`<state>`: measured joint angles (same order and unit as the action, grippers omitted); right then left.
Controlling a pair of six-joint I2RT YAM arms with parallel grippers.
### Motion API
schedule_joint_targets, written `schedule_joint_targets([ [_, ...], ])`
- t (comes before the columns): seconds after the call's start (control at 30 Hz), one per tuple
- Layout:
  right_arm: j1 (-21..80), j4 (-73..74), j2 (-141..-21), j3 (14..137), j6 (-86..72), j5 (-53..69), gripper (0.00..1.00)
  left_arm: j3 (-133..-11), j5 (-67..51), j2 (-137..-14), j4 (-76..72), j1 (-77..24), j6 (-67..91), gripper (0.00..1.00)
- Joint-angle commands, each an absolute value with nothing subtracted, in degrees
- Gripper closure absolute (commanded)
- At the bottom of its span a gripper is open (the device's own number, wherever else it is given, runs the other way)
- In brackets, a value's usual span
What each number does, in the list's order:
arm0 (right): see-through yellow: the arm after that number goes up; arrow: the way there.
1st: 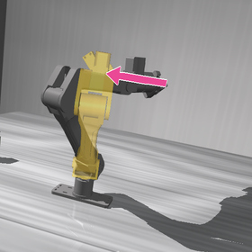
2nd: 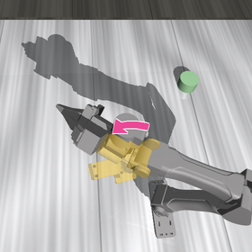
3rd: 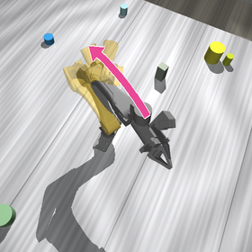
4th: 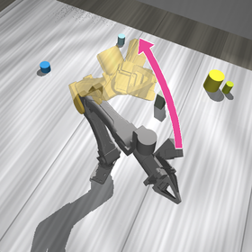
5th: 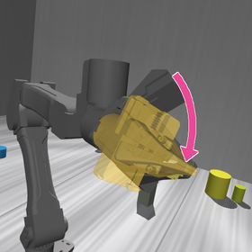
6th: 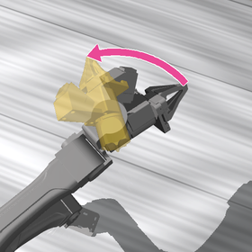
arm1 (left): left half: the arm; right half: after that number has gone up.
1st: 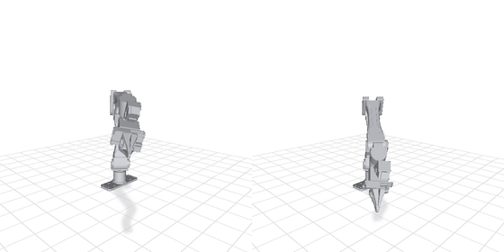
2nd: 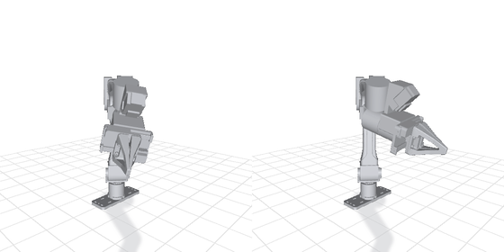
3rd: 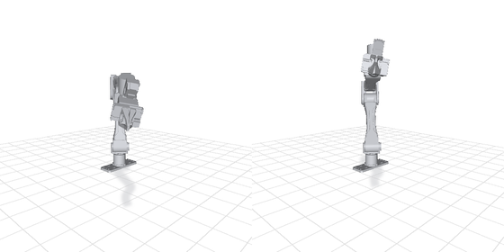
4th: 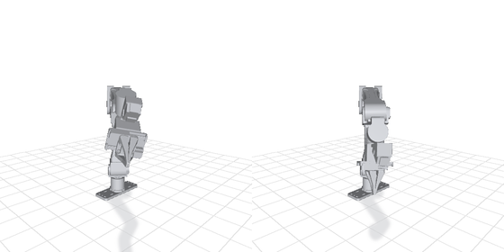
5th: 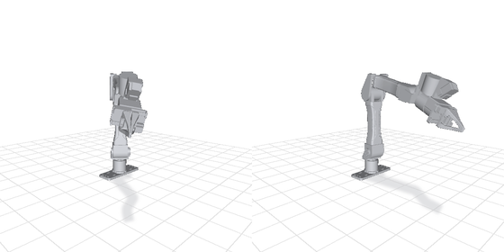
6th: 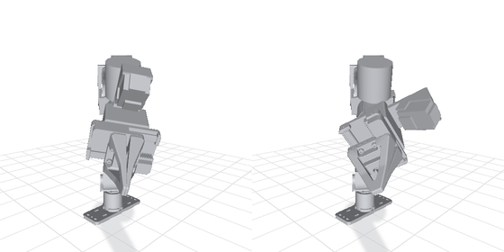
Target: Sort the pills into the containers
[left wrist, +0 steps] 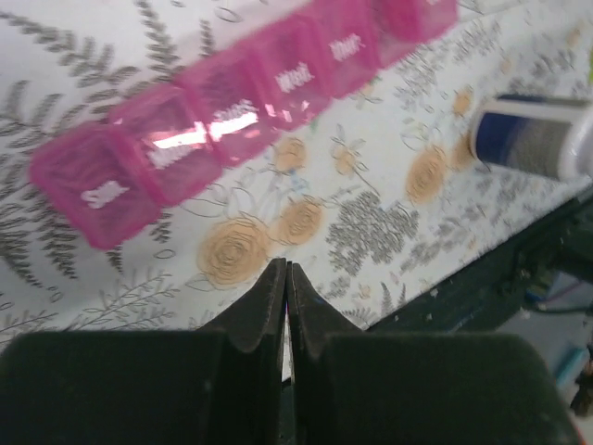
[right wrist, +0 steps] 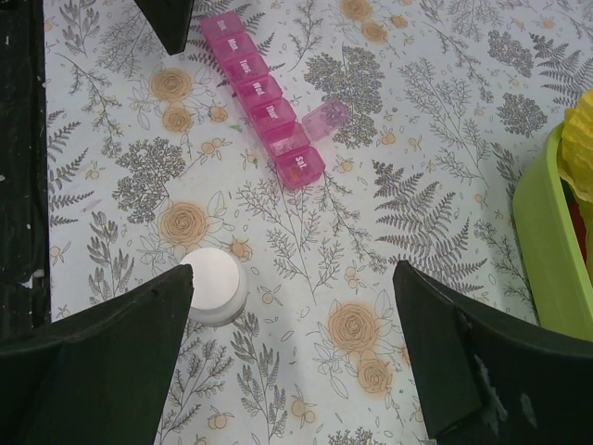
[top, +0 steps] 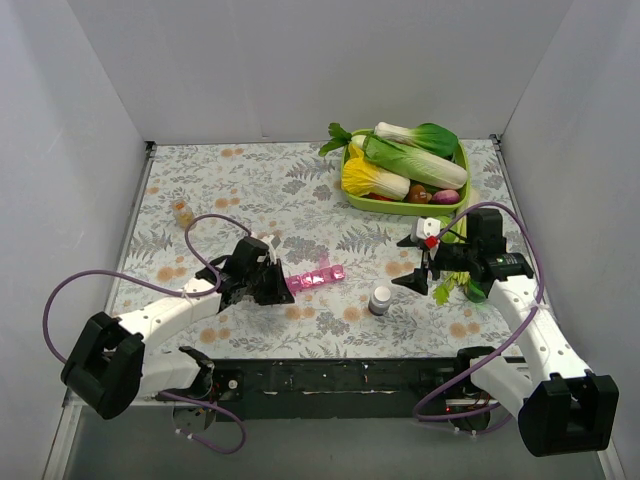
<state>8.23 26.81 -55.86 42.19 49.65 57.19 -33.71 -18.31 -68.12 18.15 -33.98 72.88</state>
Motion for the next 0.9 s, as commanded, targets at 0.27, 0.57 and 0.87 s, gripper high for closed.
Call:
schedule_joint_targets([
  [0.27, 6.94, 24.87, -55.11, 41.66, 47.90, 60.29, 0.03, -34.19, 6.42, -71.36, 17.67, -33.84, 83.32, 0.99],
  [0.57, 6.50, 24.70, -55.11, 41.66, 47.81, 60.73, 0.03, -35.42, 8.35, -76.20, 15.47, -32.70, 82.44, 0.95],
  [0.87, 6.42, 25.13, -55.02, 41.48, 48.78, 60.73, 0.03, -39.37, 6.08, -76.47, 14.41, -28.92, 76.83, 0.84],
])
